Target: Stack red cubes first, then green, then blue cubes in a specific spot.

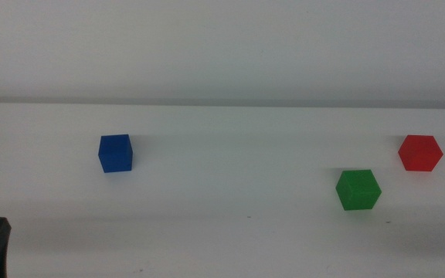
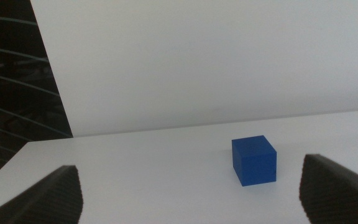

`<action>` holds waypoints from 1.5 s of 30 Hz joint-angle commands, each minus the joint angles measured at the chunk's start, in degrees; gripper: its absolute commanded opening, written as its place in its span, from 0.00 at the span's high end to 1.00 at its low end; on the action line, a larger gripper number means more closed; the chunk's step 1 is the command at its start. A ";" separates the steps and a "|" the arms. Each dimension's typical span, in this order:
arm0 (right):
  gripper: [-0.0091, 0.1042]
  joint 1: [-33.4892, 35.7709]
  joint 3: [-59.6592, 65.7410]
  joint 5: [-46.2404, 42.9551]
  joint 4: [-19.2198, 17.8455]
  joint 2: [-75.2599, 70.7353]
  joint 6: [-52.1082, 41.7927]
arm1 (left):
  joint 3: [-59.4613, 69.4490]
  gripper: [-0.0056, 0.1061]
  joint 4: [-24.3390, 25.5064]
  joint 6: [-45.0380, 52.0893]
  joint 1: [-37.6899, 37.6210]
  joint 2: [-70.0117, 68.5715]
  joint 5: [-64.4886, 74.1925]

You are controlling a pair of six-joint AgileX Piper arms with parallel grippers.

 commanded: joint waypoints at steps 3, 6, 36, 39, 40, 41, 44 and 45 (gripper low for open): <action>0.11 -0.45 1.59 -0.42 -0.50 4.72 -0.19 | 2.31 0.11 -0.61 -0.32 0.12 -2.39 -1.07; 0.11 -0.45 -2.99 -0.13 -0.50 10.59 2.24 | 2.31 0.11 -0.61 -0.32 0.12 -2.39 -1.07; 0.11 2.44 -79.06 56.01 -3.98 91.88 2.24 | 2.31 0.11 -0.61 -0.32 0.12 -2.39 -1.07; 0.11 -0.98 -81.34 54.89 -3.24 96.56 -0.08 | 2.31 0.11 -0.61 -0.32 0.12 -2.39 -1.07; 0.11 -1.98 -81.89 53.99 -3.36 97.99 -0.86 | 2.31 0.11 -0.61 -0.32 0.12 -2.39 -1.07; 0.11 -2.83 -82.29 52.87 -3.36 99.31 -1.61 | 2.31 0.11 -0.61 -0.32 0.12 -2.39 -1.07; 0.11 -3.98 -83.45 48.47 -2.59 102.97 -3.49 | 2.31 0.11 -0.61 -0.32 0.12 -2.39 -1.07; 0.12 -3.91 -83.93 47.39 -1.93 104.08 -4.39 | 2.31 0.11 -0.61 -0.32 0.12 -2.39 -1.07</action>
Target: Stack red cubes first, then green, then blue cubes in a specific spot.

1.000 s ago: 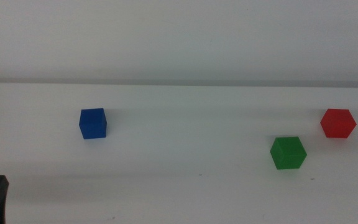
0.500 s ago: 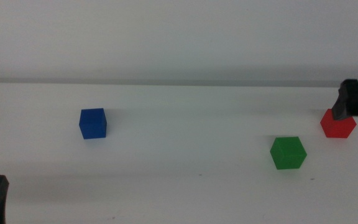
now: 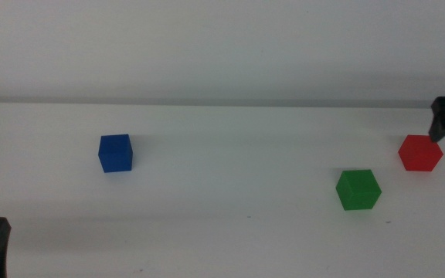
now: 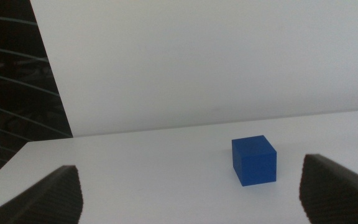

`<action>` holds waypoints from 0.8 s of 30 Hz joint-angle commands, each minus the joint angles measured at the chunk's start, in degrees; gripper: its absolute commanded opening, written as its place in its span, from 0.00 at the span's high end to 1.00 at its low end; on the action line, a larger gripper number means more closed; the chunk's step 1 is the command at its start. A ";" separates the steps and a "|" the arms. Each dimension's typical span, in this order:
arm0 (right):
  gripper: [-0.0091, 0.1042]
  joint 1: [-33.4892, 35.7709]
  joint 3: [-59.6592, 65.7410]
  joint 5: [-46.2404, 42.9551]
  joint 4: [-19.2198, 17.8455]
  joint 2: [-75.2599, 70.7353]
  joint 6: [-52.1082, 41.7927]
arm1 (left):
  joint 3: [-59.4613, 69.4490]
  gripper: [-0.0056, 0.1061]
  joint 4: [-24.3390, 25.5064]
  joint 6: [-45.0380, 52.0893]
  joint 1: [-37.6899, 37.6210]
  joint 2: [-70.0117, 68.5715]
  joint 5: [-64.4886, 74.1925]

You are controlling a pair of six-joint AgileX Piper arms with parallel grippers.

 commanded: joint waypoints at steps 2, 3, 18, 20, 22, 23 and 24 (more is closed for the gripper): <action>0.13 -0.44 -2.83 -3.62 2.79 4.52 -3.91 | 2.31 0.11 -0.61 -0.32 0.12 -2.39 -0.98; 0.14 -0.44 -4.27 -3.75 3.37 6.13 -4.03 | 2.31 0.11 -0.61 -0.32 0.12 -2.39 -0.98; 0.17 0.26 -12.33 -1.31 2.83 16.36 -4.13 | 2.31 0.11 -0.61 -0.32 0.12 -2.39 -0.98; 0.18 0.26 -12.33 -0.16 2.32 16.77 -4.13 | 2.31 0.11 -0.61 -0.32 0.12 -2.39 -0.98; 0.19 0.26 -12.33 0.30 2.32 17.12 -4.13 | 2.31 0.11 -0.61 -0.32 0.12 -2.39 -0.98; 0.19 0.26 -12.33 0.30 2.32 17.23 -4.13 | 2.31 0.11 -0.61 -0.32 0.12 -2.39 -0.98; 0.20 0.26 -12.33 0.30 2.32 17.50 -4.13 | 2.31 0.11 -0.61 -0.32 0.12 -2.39 -0.98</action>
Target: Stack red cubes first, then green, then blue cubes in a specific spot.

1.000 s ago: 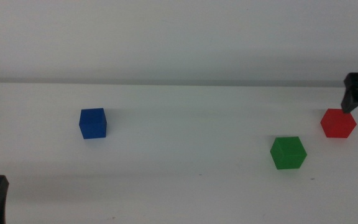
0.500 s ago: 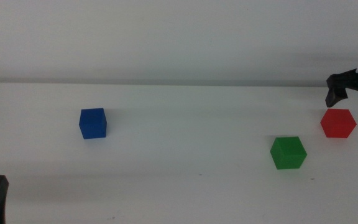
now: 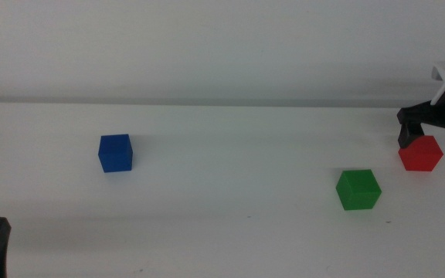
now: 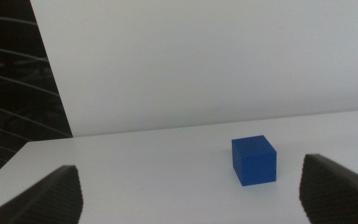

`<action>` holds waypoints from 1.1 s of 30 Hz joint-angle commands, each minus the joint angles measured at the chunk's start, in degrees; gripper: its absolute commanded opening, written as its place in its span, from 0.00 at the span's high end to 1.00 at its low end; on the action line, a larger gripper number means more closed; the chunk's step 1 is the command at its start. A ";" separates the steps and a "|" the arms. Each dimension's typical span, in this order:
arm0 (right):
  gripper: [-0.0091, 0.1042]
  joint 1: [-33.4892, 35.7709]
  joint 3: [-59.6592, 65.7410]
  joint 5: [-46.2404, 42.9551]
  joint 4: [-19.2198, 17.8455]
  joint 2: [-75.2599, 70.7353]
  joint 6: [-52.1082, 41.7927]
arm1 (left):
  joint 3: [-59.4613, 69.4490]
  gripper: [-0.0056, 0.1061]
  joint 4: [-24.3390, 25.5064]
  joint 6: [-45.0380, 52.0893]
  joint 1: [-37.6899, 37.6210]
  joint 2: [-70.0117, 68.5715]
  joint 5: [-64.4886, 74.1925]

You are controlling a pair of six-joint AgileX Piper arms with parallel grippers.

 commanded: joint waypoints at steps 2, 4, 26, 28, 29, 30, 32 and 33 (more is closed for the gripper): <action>0.20 0.12 -0.45 0.23 -1.27 0.91 -0.57 | 2.31 0.11 -0.61 -0.32 0.12 -2.39 -0.98; 0.20 0.12 -0.45 -0.19 -1.84 1.52 -0.13 | 2.31 0.11 -0.61 -0.32 0.12 -2.39 -0.98; 0.65 0.39 -0.45 -7.37 -2.33 6.64 2.05 | 2.31 0.11 -0.61 -0.32 0.12 -2.39 -0.98; 0.75 1.27 -0.45 -5.79 -2.86 5.29 3.27 | 2.31 0.11 -0.61 -0.32 0.12 -2.39 -0.98; 0.77 2.16 -0.45 -4.64 -3.11 3.96 5.30 | 2.31 0.11 -0.61 -0.32 0.12 -2.39 -0.98; 0.77 3.25 -0.45 -3.84 -3.19 2.16 7.48 | 2.31 0.11 -0.61 -0.32 0.12 -2.39 -0.98; 0.77 5.90 -0.45 -1.47 -3.64 -2.13 12.94 | 2.31 0.11 -0.61 -0.32 0.12 -2.39 -0.98; 0.77 7.71 -0.45 0.03 -3.87 -4.36 16.30 | 2.31 0.11 -0.61 -0.32 0.12 -2.39 -0.98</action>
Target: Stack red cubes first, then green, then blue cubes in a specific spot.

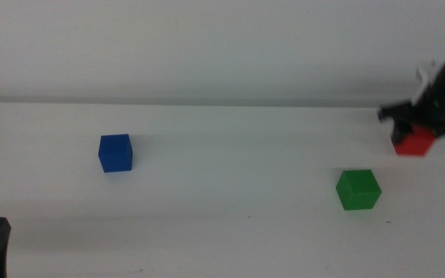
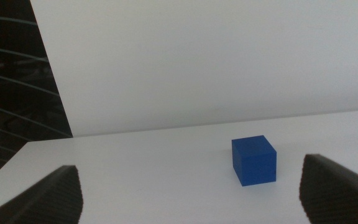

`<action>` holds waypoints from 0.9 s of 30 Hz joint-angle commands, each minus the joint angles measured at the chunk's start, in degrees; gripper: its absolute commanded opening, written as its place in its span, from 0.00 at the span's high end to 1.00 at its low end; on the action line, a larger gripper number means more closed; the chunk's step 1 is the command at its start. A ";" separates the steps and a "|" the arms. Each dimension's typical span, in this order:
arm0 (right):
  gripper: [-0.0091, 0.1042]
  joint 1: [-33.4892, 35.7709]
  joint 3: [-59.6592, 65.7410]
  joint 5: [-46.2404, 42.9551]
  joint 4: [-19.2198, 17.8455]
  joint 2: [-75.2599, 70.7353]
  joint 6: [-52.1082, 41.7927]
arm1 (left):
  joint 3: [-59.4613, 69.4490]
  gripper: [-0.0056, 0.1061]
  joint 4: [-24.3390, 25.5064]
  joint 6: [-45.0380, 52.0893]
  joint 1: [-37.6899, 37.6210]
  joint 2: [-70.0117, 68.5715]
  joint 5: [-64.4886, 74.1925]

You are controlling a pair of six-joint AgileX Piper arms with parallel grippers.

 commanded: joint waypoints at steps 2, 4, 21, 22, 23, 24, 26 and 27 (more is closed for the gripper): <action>0.77 6.68 -0.45 5.19 -1.38 -8.00 9.46 | 2.31 0.11 -0.61 -0.32 0.12 -2.39 -0.98; 0.77 11.16 -0.32 8.17 -2.23 -10.01 12.46 | 2.31 0.11 -0.61 -0.32 0.12 -2.39 -0.98; 0.77 39.07 0.96 2.58 -8.21 -2.70 41.07 | 2.31 0.11 -0.61 -0.32 0.12 -2.39 -0.98; 0.77 39.46 0.69 2.28 -8.21 -1.98 41.69 | 2.31 0.11 -0.61 -0.32 0.12 -2.39 -0.98; 0.77 39.74 0.56 1.95 -8.21 -1.56 42.12 | 2.31 0.11 -0.61 -0.32 0.12 -2.39 -0.98; 0.77 40.02 0.56 1.42 -7.98 -1.29 42.28 | 2.31 0.11 -0.61 -0.32 0.12 -2.39 -0.98; 0.77 40.35 0.56 0.78 -7.39 -0.52 42.28 | 2.31 0.11 -0.61 -0.32 0.12 -2.39 -0.98; 0.77 40.63 0.67 0.80 -7.13 -0.25 42.28 | 2.31 0.11 -0.61 -0.32 0.12 -2.39 -0.98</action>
